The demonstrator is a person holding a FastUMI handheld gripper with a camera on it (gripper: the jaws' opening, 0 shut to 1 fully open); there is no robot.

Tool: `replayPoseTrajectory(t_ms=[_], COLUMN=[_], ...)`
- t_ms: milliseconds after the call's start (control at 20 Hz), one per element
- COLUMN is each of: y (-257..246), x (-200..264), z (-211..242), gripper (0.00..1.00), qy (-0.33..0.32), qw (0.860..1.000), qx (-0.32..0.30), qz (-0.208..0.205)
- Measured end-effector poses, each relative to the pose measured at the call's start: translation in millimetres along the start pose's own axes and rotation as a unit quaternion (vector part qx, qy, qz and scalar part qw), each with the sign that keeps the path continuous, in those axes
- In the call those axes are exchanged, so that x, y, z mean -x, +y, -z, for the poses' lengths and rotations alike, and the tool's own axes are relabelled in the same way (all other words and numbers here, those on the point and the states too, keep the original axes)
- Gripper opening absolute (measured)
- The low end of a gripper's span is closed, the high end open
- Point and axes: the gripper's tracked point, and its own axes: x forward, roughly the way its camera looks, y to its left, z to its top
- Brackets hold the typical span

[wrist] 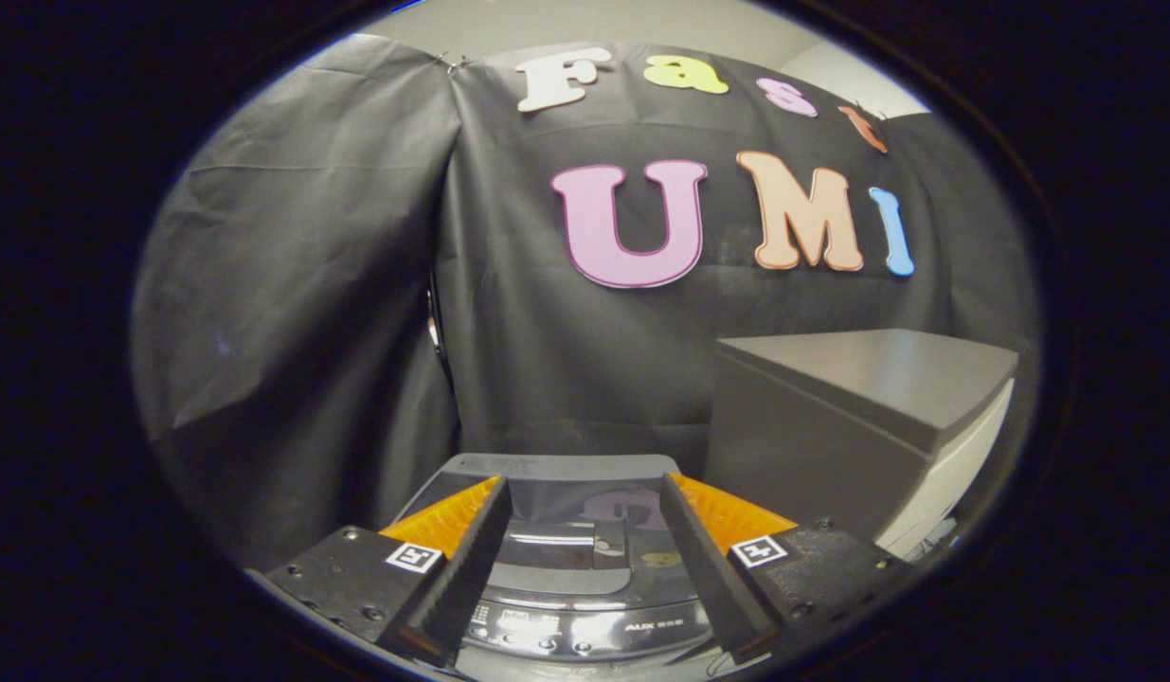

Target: Put the clothes into the washing machine and then close the washing machine lid.

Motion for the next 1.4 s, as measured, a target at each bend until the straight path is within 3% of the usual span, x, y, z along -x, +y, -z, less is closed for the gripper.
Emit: replayPoseTrajectory(t_ms=[250, 600, 1100, 1400], y=[-6.3, -6.7, -14.8, -57.5], x=[53.5, 118.9, 196.6, 236.8], z=[-37.7, -81.2, -83.2, -80.8], gripper=[0.95, 0.96, 0.96, 0.96], qy=[-0.039, -0.079, -0.068, -0.087], qw=[0.998, 0.996, 0.998, 0.995], qx=[0.037, 0.026, 0.003, -0.009], qz=[0.011, 0.012, -0.001, 0.039])
